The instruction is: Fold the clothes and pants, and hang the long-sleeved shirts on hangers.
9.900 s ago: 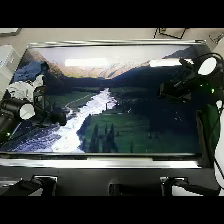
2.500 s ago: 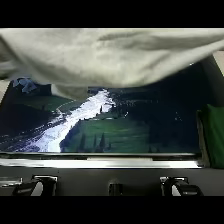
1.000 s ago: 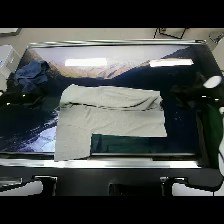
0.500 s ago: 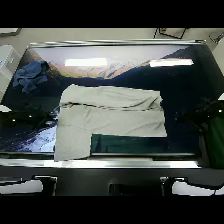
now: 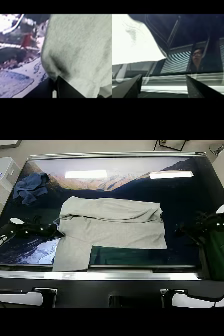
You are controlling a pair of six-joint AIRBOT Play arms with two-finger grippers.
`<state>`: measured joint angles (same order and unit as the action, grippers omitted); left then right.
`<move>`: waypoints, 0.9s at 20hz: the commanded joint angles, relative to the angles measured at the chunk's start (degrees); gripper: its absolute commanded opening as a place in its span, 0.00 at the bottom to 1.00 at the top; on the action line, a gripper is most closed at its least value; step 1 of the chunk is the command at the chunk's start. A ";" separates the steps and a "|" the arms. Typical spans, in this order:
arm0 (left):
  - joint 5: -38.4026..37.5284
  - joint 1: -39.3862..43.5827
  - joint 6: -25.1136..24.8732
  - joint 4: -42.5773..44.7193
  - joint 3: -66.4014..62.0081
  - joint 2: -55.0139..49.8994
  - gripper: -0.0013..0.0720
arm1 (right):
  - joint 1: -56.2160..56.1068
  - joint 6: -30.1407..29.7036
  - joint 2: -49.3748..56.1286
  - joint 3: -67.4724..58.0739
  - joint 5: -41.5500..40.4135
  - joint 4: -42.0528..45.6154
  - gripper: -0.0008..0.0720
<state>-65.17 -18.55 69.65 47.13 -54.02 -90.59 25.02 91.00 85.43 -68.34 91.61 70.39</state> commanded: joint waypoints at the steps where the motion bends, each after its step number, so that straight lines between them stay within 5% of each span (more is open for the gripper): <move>1: 1.20 0.70 0.37 -0.90 0.04 0.48 0.06 | -0.04 -0.96 0.04 1.79 -1.62 0.85 0.84; 12: -0.61 0.48 0.39 -0.92 0.07 5.51 0.06 | -5.81 -5.99 1.29 14.67 -16.92 -6.23 0.78; 13: -0.85 0.46 0.39 -0.92 0.07 5.79 0.06 | -7.80 -5.95 1.86 14.67 -17.05 -6.34 0.72; 16: -1.31 0.39 0.37 -0.92 -0.04 6.73 0.06 | -11.04 -5.57 1.42 14.05 -18.29 -6.32 0.08; 18: -2.32 0.28 0.33 -0.87 -1.36 7.85 0.06 | -10.88 -5.75 -0.85 11.69 -17.40 -6.54 0.07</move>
<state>-66.50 -18.15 70.02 46.24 -54.39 -83.99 15.55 85.27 86.28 -54.87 74.04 64.40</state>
